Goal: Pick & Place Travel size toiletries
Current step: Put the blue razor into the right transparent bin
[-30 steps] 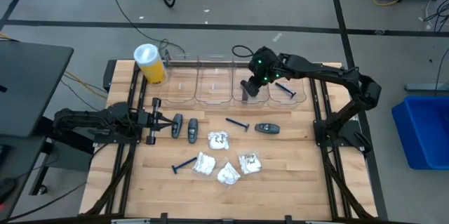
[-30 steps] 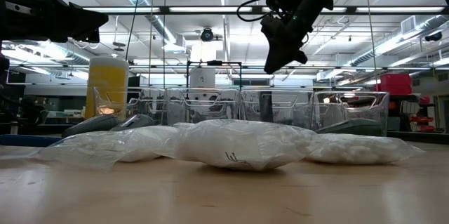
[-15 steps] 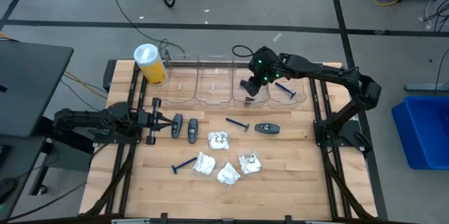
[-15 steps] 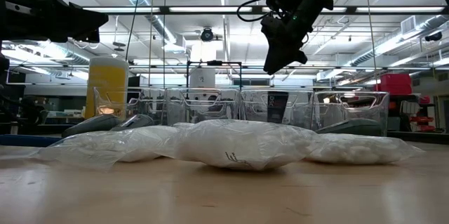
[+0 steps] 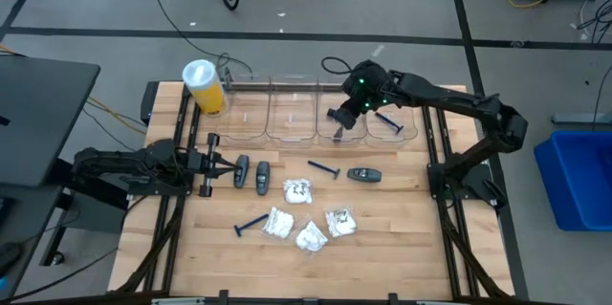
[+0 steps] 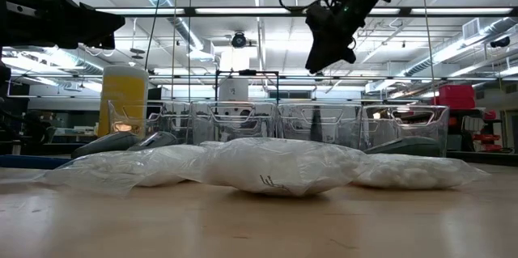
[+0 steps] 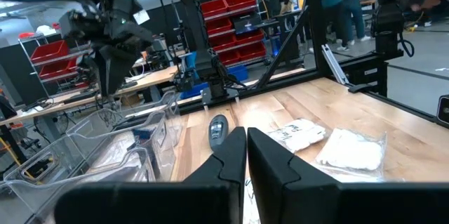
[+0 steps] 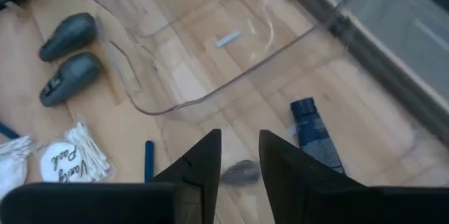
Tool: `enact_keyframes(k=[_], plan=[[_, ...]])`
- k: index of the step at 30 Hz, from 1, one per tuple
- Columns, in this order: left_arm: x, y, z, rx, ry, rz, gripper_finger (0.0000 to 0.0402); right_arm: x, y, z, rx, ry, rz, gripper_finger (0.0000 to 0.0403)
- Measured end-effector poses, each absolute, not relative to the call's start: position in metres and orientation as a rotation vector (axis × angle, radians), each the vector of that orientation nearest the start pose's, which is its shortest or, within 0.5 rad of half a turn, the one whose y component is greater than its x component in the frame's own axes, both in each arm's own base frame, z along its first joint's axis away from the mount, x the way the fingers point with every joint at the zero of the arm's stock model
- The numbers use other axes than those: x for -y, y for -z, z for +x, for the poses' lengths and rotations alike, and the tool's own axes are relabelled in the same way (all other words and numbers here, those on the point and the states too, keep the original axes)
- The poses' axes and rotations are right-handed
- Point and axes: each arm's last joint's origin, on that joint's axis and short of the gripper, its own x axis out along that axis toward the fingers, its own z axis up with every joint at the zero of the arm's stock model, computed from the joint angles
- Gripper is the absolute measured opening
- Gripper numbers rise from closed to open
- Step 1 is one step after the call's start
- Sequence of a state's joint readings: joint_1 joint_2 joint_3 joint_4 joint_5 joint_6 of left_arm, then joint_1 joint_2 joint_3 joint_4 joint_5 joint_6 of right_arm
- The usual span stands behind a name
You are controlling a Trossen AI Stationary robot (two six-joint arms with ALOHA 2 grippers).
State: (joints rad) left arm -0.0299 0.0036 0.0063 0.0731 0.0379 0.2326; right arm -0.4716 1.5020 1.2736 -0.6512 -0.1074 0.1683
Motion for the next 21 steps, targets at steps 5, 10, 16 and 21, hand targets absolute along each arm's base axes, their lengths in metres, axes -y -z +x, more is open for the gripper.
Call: enact_keyframes(k=[5, 10, 16, 21], plan=[[0.004, -0.172, 0.097, 0.083, 0.058, 0.233, 0.0024, 0.13, -0.311, 0.275, -0.784, 0.371, 0.342, 0.0104], [0.004, -0.172, 0.097, 0.083, 0.058, 0.233, 0.0024, 0.113, -0.322, 0.269, -0.782, 0.321, 0.296, 0.0103], [0.004, -0.172, 0.097, 0.082, 0.058, 0.233, 0.0024, 0.099, -0.326, 0.268, -0.79, 0.276, 0.276, 0.0101], [0.004, -0.172, 0.097, 0.083, 0.058, 0.233, 0.0024, 0.087, -0.323, 0.27, -0.826, 0.238, 0.264, 0.01]])
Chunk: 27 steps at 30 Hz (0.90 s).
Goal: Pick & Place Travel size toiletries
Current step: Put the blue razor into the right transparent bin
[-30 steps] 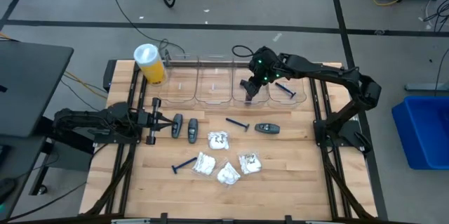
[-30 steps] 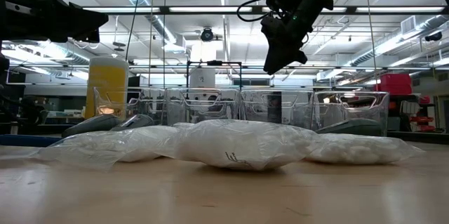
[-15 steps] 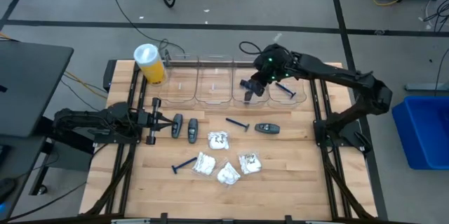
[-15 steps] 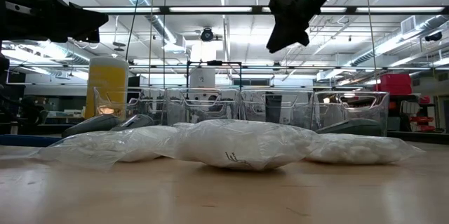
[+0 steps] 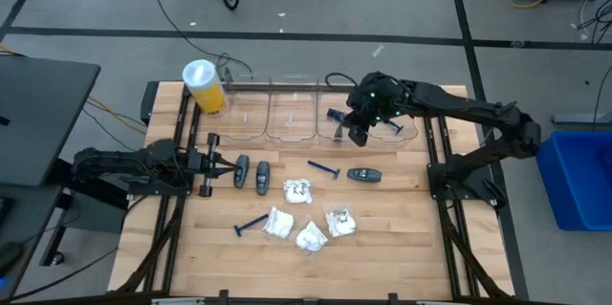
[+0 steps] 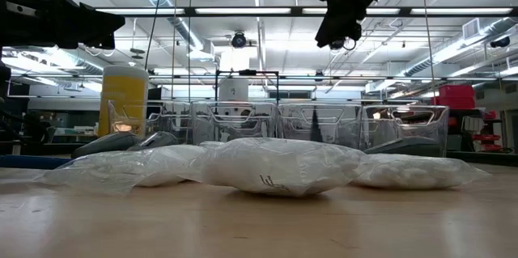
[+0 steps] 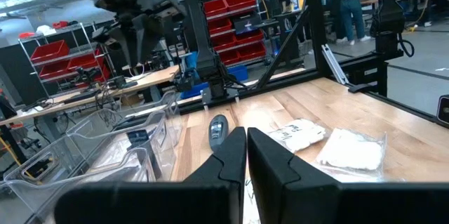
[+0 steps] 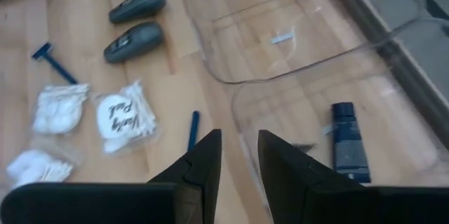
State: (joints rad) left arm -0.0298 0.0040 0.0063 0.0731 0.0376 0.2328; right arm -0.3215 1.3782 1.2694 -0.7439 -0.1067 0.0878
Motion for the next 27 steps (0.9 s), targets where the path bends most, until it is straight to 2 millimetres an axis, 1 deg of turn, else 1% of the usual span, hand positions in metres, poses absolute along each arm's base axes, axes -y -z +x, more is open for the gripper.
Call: enact_keyframes(k=[20, 27], plan=[[0.004, -0.172, 0.097, 0.082, 0.058, 0.233, 0.0024, 0.033, -0.279, 0.269, -0.983, 0.04, 0.147, 0.0104], [0.004, -0.172, 0.097, 0.083, 0.058, 0.233, 0.0024, 0.013, -0.259, 0.265, -1.051, 0.005, 0.028, 0.0106]])
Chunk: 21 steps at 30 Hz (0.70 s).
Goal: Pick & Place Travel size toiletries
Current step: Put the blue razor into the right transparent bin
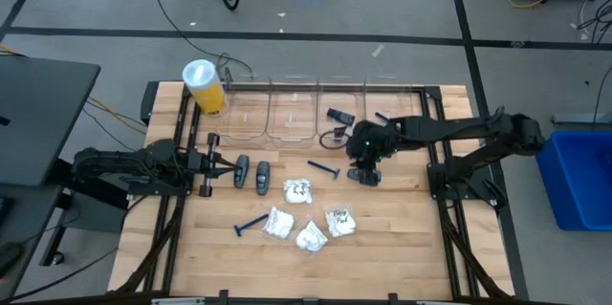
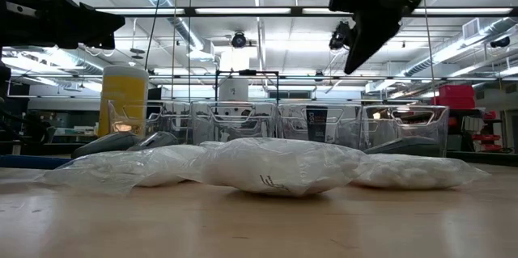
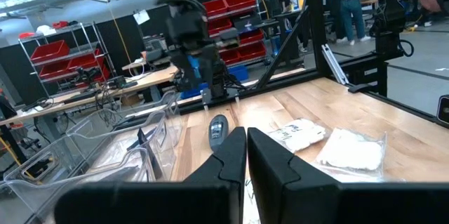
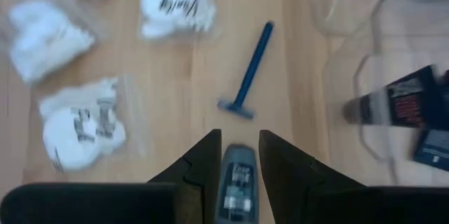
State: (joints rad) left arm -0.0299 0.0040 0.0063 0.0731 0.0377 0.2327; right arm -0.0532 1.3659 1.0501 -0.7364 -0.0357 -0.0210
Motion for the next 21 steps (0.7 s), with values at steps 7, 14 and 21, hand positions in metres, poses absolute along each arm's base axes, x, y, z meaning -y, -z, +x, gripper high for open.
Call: enact_keyframes(k=[7, 14, 21], plan=[[0.004, -0.172, 0.097, 0.083, 0.059, 0.233, 0.0024, -0.004, -0.242, 0.259, -1.108, -0.056, -0.01, 0.012], [0.004, -0.172, 0.097, 0.082, 0.058, 0.233, 0.0024, -0.013, -0.237, 0.257, -1.121, -0.091, -0.03, 0.0138], [0.004, -0.172, 0.097, 0.083, 0.058, 0.233, 0.0024, -0.016, -0.237, 0.257, -1.113, -0.176, -0.072, 0.0172]])
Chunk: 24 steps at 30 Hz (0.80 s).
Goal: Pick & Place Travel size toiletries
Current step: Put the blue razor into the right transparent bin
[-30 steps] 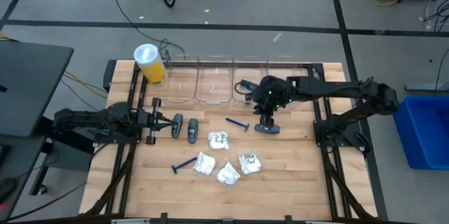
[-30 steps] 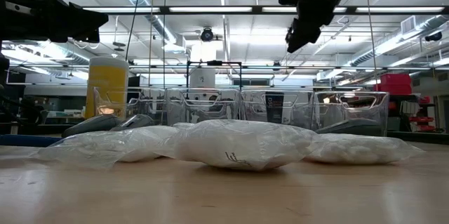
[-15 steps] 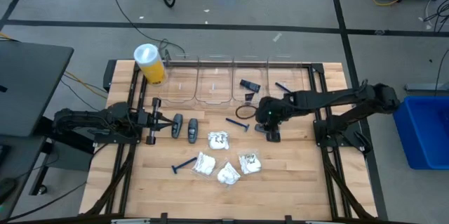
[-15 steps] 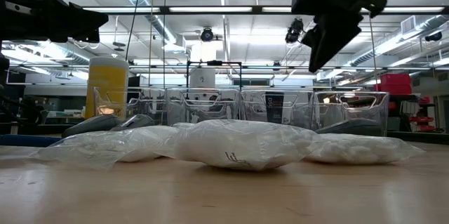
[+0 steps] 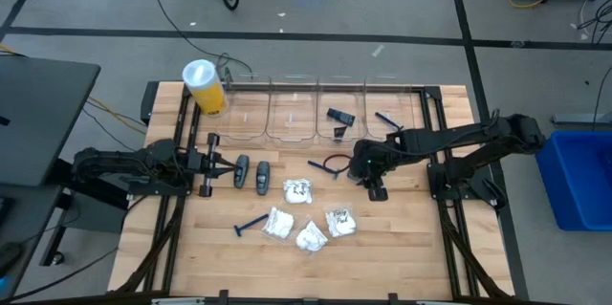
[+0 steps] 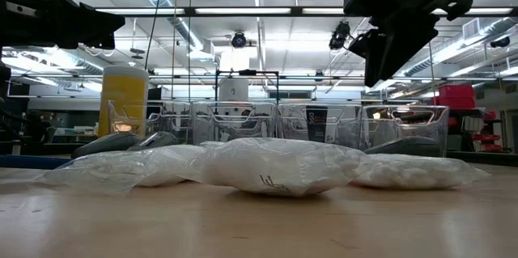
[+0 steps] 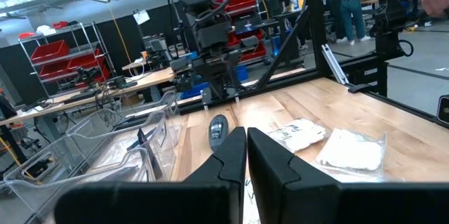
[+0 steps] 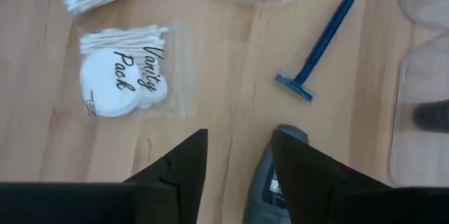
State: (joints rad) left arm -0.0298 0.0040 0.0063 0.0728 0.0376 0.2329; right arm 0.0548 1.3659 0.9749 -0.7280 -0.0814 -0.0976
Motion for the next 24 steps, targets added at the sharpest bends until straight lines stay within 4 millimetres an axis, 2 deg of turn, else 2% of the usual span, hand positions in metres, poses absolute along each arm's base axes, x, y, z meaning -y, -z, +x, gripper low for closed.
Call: enact_keyframes(k=[8, 16, 24], plan=[[0.004, -0.172, 0.097, 0.083, 0.058, 0.233, 0.0024, -0.019, -0.24, 0.263, -1.048, -0.175, -0.068, 0.0222], [0.004, -0.172, 0.097, 0.083, 0.058, 0.233, 0.0024, -0.019, -0.24, 0.263, -1.043, -0.161, -0.045, 0.0247], [0.004, -0.172, 0.097, 0.083, 0.058, 0.233, 0.0024, -0.016, -0.22, 0.254, -1.116, -0.062, -0.053, 0.0267]])
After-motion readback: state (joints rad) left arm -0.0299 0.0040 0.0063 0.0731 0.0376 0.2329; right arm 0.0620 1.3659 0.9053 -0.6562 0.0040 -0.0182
